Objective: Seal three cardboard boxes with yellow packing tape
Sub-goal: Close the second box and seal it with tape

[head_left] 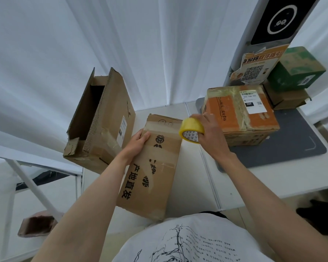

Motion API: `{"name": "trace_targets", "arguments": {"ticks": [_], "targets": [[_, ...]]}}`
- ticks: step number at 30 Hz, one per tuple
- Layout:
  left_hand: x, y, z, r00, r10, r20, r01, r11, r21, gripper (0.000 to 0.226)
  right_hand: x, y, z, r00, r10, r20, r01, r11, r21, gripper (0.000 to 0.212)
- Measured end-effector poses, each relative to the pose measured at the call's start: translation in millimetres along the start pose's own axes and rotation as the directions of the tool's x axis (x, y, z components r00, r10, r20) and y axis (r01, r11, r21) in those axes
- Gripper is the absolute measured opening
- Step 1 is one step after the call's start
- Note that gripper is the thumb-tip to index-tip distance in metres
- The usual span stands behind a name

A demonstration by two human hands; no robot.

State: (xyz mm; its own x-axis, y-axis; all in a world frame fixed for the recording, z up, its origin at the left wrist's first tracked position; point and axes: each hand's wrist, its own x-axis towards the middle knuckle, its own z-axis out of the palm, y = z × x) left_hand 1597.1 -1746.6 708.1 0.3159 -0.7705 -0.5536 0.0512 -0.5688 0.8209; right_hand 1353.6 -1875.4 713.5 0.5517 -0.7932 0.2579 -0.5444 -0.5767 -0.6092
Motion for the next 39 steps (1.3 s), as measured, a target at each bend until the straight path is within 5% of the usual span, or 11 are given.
{"name": "trace_targets", "arguments": {"ticks": [5, 10, 33, 36, 39], "targets": [[1.1, -0.8, 0.5, 1.000, 0.006, 0.000, -0.006, 1.000, 0.005, 0.035, -2.2, 10.7, 3.4, 0.990, -0.123, 0.068, 0.128, 0.988, -0.086, 0.073], [5.9, -6.9, -4.3, 1.000, 0.002, -0.003, -0.002, 1.000, 0.007, 0.040, -6.7, 22.5, -1.0, 0.983, -0.177, 0.052, 0.184, 0.962, -0.201, 0.060], [15.4, -15.7, -8.1, 0.999, 0.027, 0.032, -0.028, 1.000, 0.007, 0.047, -37.8, 51.1, 30.3, 0.996, -0.052, 0.069, 0.064, 0.982, -0.176, 0.060], [21.7, -17.5, -7.3, 0.982, 0.187, 0.015, -0.186, 0.956, 0.228, 0.061, -39.5, 52.8, 33.4, 0.997, -0.044, 0.071, 0.056, 0.983, -0.172, 0.064], [24.5, -17.4, 3.0, 0.884, 0.462, 0.077, -0.391, 0.637, 0.665, 0.055, -41.5, 53.4, 37.1, 0.997, -0.022, 0.079, 0.035, 0.986, -0.161, 0.064]]}}
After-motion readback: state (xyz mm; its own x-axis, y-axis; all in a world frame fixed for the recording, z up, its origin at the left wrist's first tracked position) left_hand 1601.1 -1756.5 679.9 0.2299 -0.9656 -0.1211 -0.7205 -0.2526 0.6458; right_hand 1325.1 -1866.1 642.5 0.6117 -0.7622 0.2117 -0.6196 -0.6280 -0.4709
